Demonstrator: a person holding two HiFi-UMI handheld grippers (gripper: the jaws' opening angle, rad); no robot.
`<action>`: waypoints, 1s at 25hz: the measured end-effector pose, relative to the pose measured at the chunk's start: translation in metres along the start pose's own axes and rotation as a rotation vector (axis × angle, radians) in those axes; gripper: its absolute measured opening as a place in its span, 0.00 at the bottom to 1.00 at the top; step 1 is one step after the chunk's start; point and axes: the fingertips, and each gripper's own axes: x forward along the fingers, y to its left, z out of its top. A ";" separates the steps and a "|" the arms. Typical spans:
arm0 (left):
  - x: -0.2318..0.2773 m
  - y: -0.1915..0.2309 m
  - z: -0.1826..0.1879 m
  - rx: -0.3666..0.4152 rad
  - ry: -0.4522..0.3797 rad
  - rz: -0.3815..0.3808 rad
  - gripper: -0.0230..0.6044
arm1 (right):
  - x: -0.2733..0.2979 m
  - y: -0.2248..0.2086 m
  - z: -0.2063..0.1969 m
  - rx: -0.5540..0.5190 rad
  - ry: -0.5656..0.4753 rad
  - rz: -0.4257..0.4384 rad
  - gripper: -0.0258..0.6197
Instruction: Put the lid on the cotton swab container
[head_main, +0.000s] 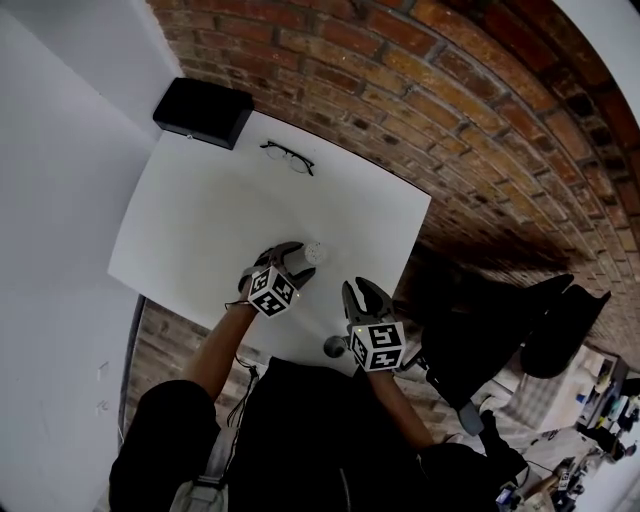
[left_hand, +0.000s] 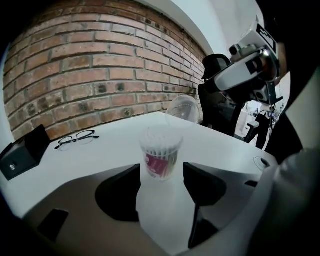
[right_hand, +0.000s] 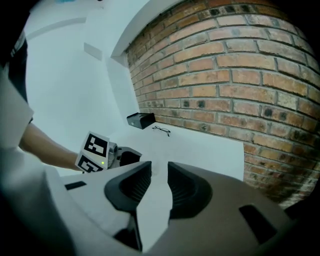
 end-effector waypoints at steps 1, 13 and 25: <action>0.001 0.000 0.000 0.001 -0.001 0.000 0.48 | 0.004 0.000 -0.001 0.001 0.007 0.006 0.18; 0.005 0.003 0.004 0.008 -0.034 -0.006 0.38 | 0.037 -0.007 -0.010 0.102 0.071 0.037 0.21; 0.005 0.003 0.005 0.000 -0.033 0.006 0.38 | 0.051 0.014 0.005 0.023 0.045 0.092 0.20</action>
